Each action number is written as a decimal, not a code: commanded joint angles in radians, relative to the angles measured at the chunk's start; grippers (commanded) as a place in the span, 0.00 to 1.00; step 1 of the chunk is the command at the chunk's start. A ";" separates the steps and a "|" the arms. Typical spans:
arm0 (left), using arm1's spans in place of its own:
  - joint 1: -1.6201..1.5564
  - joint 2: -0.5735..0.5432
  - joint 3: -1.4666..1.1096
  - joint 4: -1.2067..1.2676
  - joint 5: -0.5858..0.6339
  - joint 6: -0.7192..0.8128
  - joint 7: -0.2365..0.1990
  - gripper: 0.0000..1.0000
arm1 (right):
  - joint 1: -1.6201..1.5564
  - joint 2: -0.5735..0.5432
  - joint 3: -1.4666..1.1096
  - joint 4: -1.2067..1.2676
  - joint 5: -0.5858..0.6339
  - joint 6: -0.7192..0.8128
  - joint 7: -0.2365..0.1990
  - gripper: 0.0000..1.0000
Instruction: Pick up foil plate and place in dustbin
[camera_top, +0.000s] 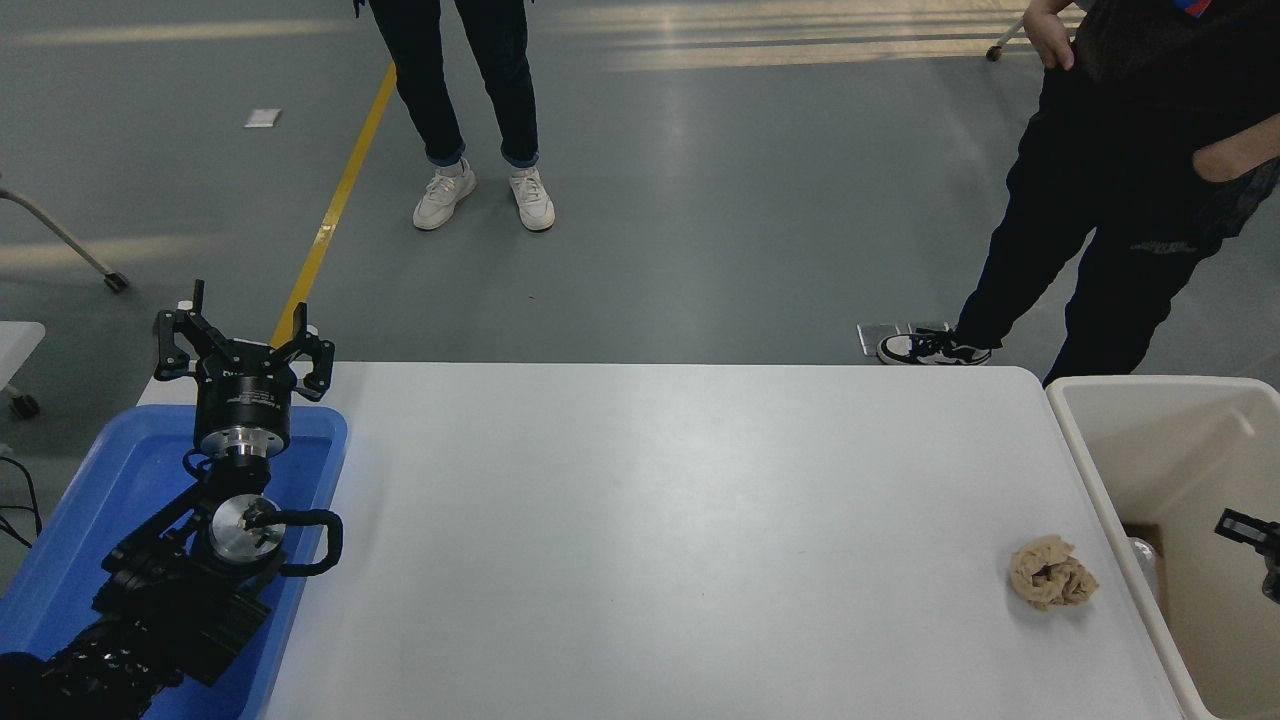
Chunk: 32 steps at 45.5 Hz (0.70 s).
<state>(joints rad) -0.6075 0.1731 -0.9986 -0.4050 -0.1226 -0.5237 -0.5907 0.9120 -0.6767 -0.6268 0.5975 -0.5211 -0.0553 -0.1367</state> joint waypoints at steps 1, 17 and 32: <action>0.000 -0.001 0.000 0.000 0.001 -0.001 0.002 0.99 | 0.385 -0.167 -0.192 0.467 -0.022 0.050 0.000 1.00; 0.000 -0.001 0.000 0.000 0.003 -0.001 0.003 0.99 | 1.100 -0.067 -0.478 0.910 0.274 0.503 0.005 1.00; 0.000 -0.001 0.000 0.000 0.001 -0.001 0.002 0.99 | 1.372 0.212 -0.521 1.021 0.409 0.661 0.009 1.00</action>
<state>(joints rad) -0.6075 0.1723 -0.9986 -0.4051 -0.1200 -0.5248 -0.5889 2.0812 -0.6336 -1.1031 1.5214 -0.2128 0.4910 -0.1307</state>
